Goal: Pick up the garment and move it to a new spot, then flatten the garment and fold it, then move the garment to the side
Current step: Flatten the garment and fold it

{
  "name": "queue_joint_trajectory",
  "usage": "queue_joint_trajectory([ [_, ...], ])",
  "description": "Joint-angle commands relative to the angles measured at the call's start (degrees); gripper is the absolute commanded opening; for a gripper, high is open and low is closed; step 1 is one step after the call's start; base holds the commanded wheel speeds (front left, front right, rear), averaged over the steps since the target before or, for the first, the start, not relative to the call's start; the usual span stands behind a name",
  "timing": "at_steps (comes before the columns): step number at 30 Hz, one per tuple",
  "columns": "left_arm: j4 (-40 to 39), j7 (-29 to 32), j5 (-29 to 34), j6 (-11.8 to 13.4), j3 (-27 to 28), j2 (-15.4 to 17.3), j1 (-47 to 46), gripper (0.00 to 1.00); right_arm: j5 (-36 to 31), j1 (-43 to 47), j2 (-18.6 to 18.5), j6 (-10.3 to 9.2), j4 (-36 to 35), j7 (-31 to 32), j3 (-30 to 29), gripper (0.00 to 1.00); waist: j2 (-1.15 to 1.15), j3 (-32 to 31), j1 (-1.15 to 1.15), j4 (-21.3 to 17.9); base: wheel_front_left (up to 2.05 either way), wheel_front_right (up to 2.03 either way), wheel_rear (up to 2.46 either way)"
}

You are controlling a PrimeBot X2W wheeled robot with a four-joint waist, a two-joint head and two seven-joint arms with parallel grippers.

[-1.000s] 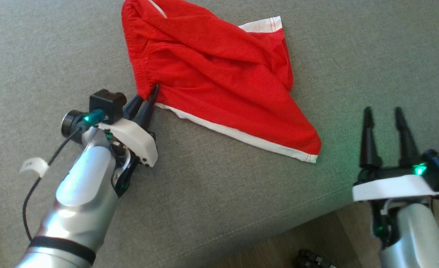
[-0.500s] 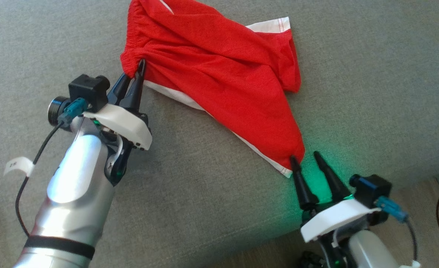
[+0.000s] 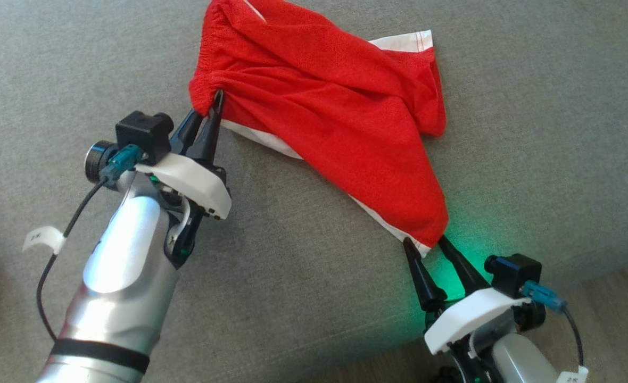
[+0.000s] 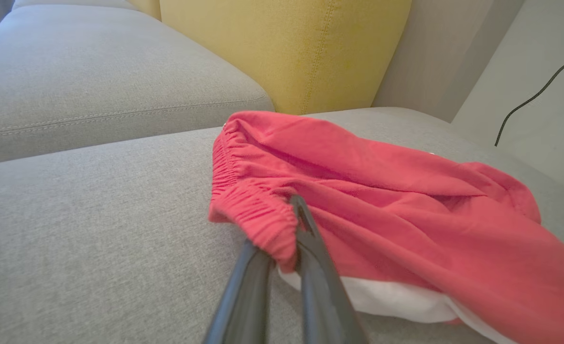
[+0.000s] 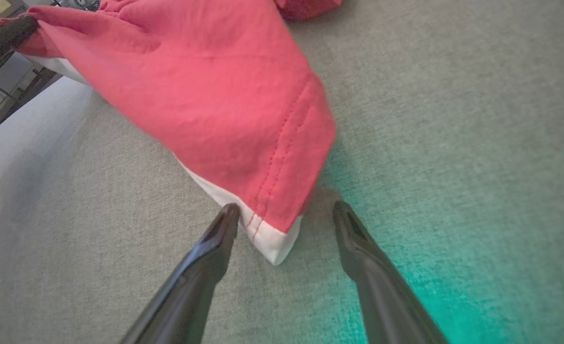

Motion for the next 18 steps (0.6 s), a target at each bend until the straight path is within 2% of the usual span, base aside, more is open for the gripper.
queue_joint_trajectory([
  [1, -1.47, -0.35, 0.67, -0.28, 1.96, 0.67, -1.19, 0.00, 0.59, -1.07, -0.30, -0.04, -0.23, 0.49, 1.25, 1.00, 0.00, -0.01, 0.00, 0.15, 0.00, 0.00, 0.00],
  [7, -1.23, -0.35, 1.11, -0.55, 2.51, 0.42, -1.48, 0.00, 0.63, -1.63, -0.30, -0.04, 1.51, 2.36, 2.13, 1.00, 0.00, 0.09, 0.00, 0.55, 0.00, 0.00, 0.00],
  [8, -1.17, -0.35, 1.18, -0.59, 2.60, 0.39, -1.53, 0.00, 0.64, -1.70, -0.30, -0.04, 1.73, 2.83, 2.38, 0.50, 0.00, 0.10, 0.00, 0.61, 0.00, 0.00, 0.00],
  [10, -1.07, -0.35, 1.33, -0.65, 2.75, 0.31, -1.58, 0.00, 0.73, -1.85, -0.30, -0.04, 2.00, 3.84, 3.03, 0.00, 0.00, 0.03, 0.00, 0.79, 0.00, 0.00, 0.00],
  [15, -0.85, -0.35, 1.44, -0.80, 3.19, 0.04, -1.43, 0.00, -0.84, -2.34, -0.30, -0.04, 1.33, 4.94, 3.35, 0.00, 0.00, -0.85, 0.00, 1.74, 0.00, 0.00, 0.00],
  [18, -0.91, -0.35, 1.20, -0.92, 3.57, -0.21, -0.71, 0.00, -2.14, -3.27, -0.95, -0.04, -1.54, 4.73, 2.97, 0.00, 0.00, -2.57, 0.00, 3.09, 0.00, 0.00, 0.00],
])
